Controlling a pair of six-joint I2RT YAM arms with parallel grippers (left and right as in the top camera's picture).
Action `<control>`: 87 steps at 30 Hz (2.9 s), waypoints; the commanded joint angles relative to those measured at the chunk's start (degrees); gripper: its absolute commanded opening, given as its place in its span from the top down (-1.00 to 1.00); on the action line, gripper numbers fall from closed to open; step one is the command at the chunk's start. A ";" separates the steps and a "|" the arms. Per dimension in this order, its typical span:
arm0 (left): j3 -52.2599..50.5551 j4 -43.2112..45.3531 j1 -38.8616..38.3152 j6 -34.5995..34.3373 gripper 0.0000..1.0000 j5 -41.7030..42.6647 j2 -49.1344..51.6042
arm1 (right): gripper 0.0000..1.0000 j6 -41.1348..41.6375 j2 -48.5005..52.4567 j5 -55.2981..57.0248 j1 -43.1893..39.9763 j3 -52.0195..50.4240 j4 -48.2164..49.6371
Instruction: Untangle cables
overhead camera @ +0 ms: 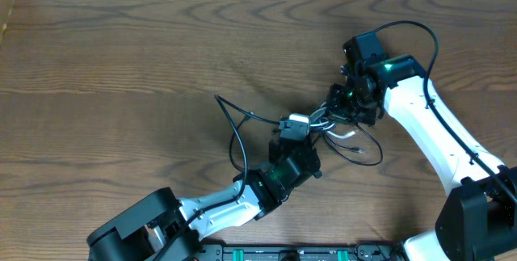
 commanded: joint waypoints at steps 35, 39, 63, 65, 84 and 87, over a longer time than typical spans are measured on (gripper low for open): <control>0.42 -24.30 17.25 -11.08 0.85 27.47 -24.22 | 0.92 -2.60 0.13 20.98 -4.04 0.94 -10.51; 0.42 -27.43 19.02 -20.24 0.84 27.52 -20.72 | 0.98 1.70 0.13 31.56 -4.81 0.94 -13.22; 0.42 -25.09 50.99 -16.55 0.85 53.79 -23.30 | 0.59 5.27 0.13 24.96 -19.89 0.94 -11.63; 0.42 -19.91 50.99 -15.63 0.85 59.98 -23.30 | 0.52 5.27 0.13 25.81 -19.67 0.92 -11.82; 0.42 -5.84 49.64 -80.98 0.85 56.96 -23.26 | -0.87 -43.65 0.13 -33.83 -17.77 0.90 -10.56; 0.42 -5.66 48.41 -88.02 0.85 53.92 -23.26 | -0.84 -43.74 0.13 -34.18 -15.50 0.87 -10.43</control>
